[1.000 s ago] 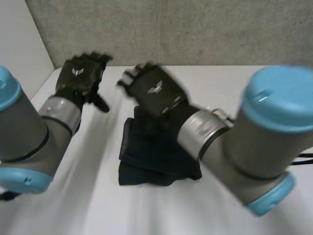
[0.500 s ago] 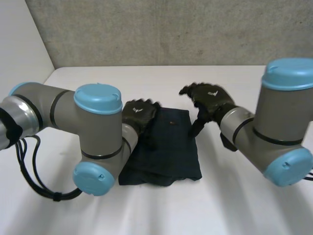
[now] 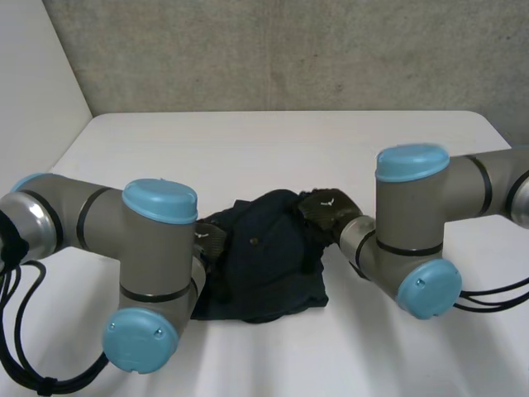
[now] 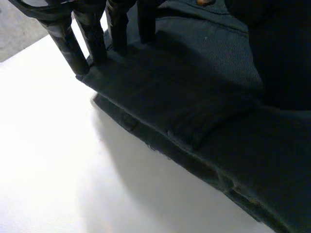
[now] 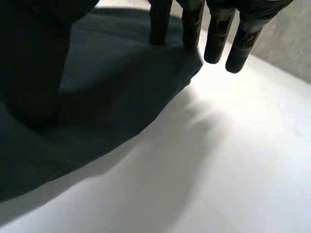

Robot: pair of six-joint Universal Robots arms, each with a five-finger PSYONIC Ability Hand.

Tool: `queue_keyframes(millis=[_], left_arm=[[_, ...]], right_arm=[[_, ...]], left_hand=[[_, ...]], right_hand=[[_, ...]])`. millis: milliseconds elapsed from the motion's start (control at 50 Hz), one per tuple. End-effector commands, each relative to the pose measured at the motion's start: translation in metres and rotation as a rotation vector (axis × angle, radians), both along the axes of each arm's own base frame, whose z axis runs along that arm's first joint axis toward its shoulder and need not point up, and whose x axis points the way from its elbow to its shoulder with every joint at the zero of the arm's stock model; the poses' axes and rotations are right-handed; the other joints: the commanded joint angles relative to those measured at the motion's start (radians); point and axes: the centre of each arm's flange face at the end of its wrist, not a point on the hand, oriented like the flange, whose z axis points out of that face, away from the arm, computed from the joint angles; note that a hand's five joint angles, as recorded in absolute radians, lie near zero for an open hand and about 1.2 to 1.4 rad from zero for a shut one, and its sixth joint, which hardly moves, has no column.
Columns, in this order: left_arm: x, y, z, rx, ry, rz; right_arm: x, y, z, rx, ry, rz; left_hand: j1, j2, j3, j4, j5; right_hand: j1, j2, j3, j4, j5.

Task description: Fold the shorts.

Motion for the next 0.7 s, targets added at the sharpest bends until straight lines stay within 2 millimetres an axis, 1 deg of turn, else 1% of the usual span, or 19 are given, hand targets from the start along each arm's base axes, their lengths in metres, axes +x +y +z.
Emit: queue_keyframes(millis=[20, 40, 60, 100, 120, 140, 160, 180, 200, 240, 260, 280, 320, 340, 360, 400, 500, 580, 700], left_arm=[[0.001, -0.001, 0.046, -0.104, 0.057, -0.008], [0.002, 0.000, 0.057, -0.127, 0.073, -0.007], [0.005, 0.002, 0.081, -0.179, 0.111, -0.004], [0.008, 0.005, 0.105, -0.231, 0.151, -0.002], [0.013, 0.010, 0.131, -0.289, 0.197, 0.001], [0.016, 0.012, 0.143, -0.318, 0.217, 0.006], [0.021, 0.012, 0.156, -0.348, 0.238, 0.015], [0.026, 0.012, 0.168, -0.378, 0.257, 0.028], [0.040, 0.009, 0.189, -0.431, 0.284, 0.061], [0.052, 0.006, 0.207, -0.474, 0.308, 0.085], [0.058, 0.004, 0.213, -0.485, 0.312, 0.092], [0.067, 0.003, 0.221, -0.482, 0.320, 0.087], [0.074, 0.002, 0.225, -0.458, 0.320, 0.071], [0.077, 0.000, 0.226, -0.443, 0.322, 0.070], [0.083, -0.001, 0.227, -0.404, 0.329, 0.073], [0.088, -0.002, 0.228, -0.364, 0.347, 0.083], [0.092, -0.005, 0.235, -0.308, 0.409, 0.103], [0.091, -0.008, 0.235, -0.302, 0.409, 0.106], [0.090, -0.006, 0.239, -0.317, 0.420, 0.102]], right_arm=[[-0.003, 0.003, 0.048, -0.084, -0.064, -0.003], [-0.006, 0.005, 0.068, -0.122, -0.085, -0.008], [-0.008, 0.006, 0.079, -0.141, -0.097, -0.013], [-0.012, 0.010, 0.099, -0.179, -0.128, -0.023], [-0.017, 0.012, 0.120, -0.224, -0.159, -0.046], [-0.020, 0.013, 0.127, -0.240, -0.170, -0.062], [-0.023, 0.015, 0.135, -0.258, -0.181, -0.084], [-0.032, 0.017, 0.152, -0.294, -0.203, -0.144], [-0.039, 0.018, 0.161, -0.316, -0.209, -0.181], [-0.049, 0.019, 0.175, -0.355, -0.218, -0.241], [-0.060, 0.020, 0.187, -0.387, -0.222, -0.298], [-0.066, 0.021, 0.191, -0.396, -0.222, -0.324], [-0.076, 0.020, 0.198, -0.409, -0.217, -0.369], [-0.085, 0.020, 0.200, -0.406, -0.209, -0.395], [-0.089, 0.020, 0.200, -0.402, -0.204, -0.402], [-0.094, 0.020, 0.200, -0.393, -0.196, -0.412], [-0.107, 0.016, 0.201, -0.375, -0.197, -0.430], [-0.108, 0.016, 0.201, -0.368, -0.206, -0.409], [-0.106, 0.017, 0.197, -0.355, -0.203, -0.385]], left_hand=[[0.016, -0.002, -0.021, -0.013, -0.026], [0.013, -0.005, -0.024, -0.016, -0.029], [0.004, -0.013, -0.033, -0.025, -0.038], [0.001, -0.016, -0.036, -0.028, -0.041], [-0.002, -0.019, -0.039, -0.031, -0.044], [-0.002, -0.019, -0.039, -0.031, -0.044], [-0.002, -0.019, -0.039, -0.031, -0.044], [-0.002, -0.019, -0.039, -0.031, -0.044], [0.001, -0.016, -0.036, -0.028, -0.041], [0.010, -0.008, -0.027, -0.019, -0.032], [0.016, -0.002, -0.021, -0.013, -0.026], [0.025, 0.007, -0.012, -0.005, -0.017], [0.019, 0.001, -0.018, -0.010, -0.023], [0.016, -0.002, -0.021, -0.013, -0.026], [0.013, -0.005, -0.024, -0.016, -0.029], [0.010, -0.008, -0.027, -0.019, -0.032], [0.004, -0.013, -0.033, -0.025, -0.038], [-0.002, -0.019, -0.039, -0.031, -0.044], [-0.002, -0.020, -0.039, -0.032, -0.044]], right_hand=[[0.007, -0.025, -0.038, -0.061, -0.061], [0.007, -0.025, -0.038, -0.061, -0.061], [0.007, -0.025, -0.038, -0.061, -0.061], [0.007, -0.025, -0.038, -0.061, -0.061], [0.007, -0.025, -0.038, -0.061, -0.061], [0.007, -0.025, -0.038, -0.061, -0.061], [0.007, -0.025, -0.038, -0.061, -0.061], [0.007, -0.025, -0.038, -0.061, -0.061], [0.007, -0.025, -0.038, -0.061, -0.061], [0.007, -0.025, -0.038, -0.061, -0.061], [0.007, -0.025, -0.038, -0.061, -0.061], [0.007, -0.025, -0.038, -0.061, -0.061], [0.007, -0.025, -0.038, -0.061, -0.061], [0.007, -0.025, -0.038, -0.061, -0.061], [0.007, -0.025, -0.038, -0.061, -0.061], [0.007, -0.025, -0.038, -0.061, -0.061], [0.007, -0.025, -0.038, -0.061, -0.061], [0.007, -0.025, -0.038, -0.061, -0.061], [0.007, -0.025, -0.038, -0.061, -0.061]])
